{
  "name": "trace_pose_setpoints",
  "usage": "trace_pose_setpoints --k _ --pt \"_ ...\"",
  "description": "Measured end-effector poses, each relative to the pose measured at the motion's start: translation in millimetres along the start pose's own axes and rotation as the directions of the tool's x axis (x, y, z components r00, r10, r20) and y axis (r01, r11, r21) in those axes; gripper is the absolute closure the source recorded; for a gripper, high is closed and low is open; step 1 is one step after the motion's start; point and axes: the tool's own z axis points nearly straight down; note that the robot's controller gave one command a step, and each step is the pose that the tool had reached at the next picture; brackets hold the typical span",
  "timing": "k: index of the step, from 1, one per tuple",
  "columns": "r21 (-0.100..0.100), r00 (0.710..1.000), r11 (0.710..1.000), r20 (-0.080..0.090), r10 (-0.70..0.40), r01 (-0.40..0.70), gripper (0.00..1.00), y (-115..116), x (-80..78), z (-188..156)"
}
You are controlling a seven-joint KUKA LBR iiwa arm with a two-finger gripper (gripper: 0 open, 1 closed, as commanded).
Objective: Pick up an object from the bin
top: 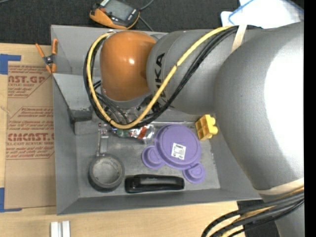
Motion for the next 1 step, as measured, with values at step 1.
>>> trace_pose_setpoints --k 1 --pt "-0.001 1.000 1.000 0.008 0.002 -0.002 0.00 -1.1 -2.1 -5.1"
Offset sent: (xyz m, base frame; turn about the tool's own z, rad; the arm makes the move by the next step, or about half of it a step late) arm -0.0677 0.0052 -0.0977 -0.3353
